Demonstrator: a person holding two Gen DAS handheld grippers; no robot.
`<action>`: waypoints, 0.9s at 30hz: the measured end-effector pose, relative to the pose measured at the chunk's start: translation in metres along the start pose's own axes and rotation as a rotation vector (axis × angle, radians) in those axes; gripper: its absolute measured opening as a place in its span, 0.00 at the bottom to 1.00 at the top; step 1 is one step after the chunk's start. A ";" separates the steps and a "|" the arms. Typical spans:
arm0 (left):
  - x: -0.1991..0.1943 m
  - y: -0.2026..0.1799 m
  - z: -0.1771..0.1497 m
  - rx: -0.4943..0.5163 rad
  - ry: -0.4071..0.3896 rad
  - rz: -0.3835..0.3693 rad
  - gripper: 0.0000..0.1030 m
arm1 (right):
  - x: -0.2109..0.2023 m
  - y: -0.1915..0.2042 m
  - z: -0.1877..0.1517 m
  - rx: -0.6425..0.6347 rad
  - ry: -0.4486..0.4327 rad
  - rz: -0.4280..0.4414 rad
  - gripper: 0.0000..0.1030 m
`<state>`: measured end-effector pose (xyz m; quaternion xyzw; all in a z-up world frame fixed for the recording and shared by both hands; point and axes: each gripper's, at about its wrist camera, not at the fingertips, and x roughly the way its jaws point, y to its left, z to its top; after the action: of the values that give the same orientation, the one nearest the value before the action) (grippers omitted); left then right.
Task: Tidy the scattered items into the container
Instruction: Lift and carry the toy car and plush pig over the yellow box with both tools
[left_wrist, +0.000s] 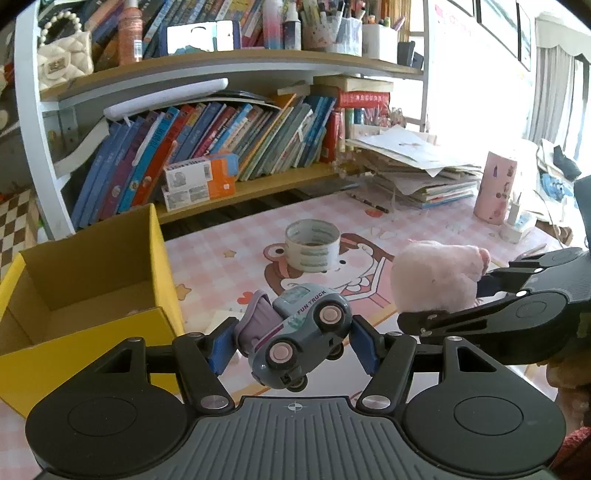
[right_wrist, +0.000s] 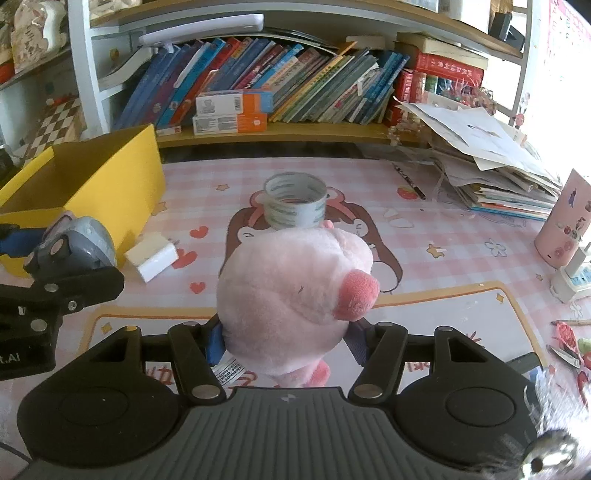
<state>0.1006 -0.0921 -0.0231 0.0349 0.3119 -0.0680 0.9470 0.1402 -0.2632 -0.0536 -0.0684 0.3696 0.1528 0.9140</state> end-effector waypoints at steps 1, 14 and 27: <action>-0.002 0.002 -0.001 0.000 -0.003 -0.003 0.62 | -0.001 0.003 0.000 -0.003 0.000 0.000 0.58; -0.026 0.033 -0.010 0.005 -0.039 -0.022 0.62 | -0.009 0.048 0.000 -0.029 -0.013 0.001 0.58; -0.050 0.068 -0.019 0.005 -0.078 -0.019 0.62 | -0.013 0.097 0.005 -0.059 -0.044 0.025 0.58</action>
<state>0.0601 -0.0174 -0.0072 0.0314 0.2748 -0.0790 0.9577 0.1024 -0.1733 -0.0422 -0.0876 0.3454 0.1764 0.9176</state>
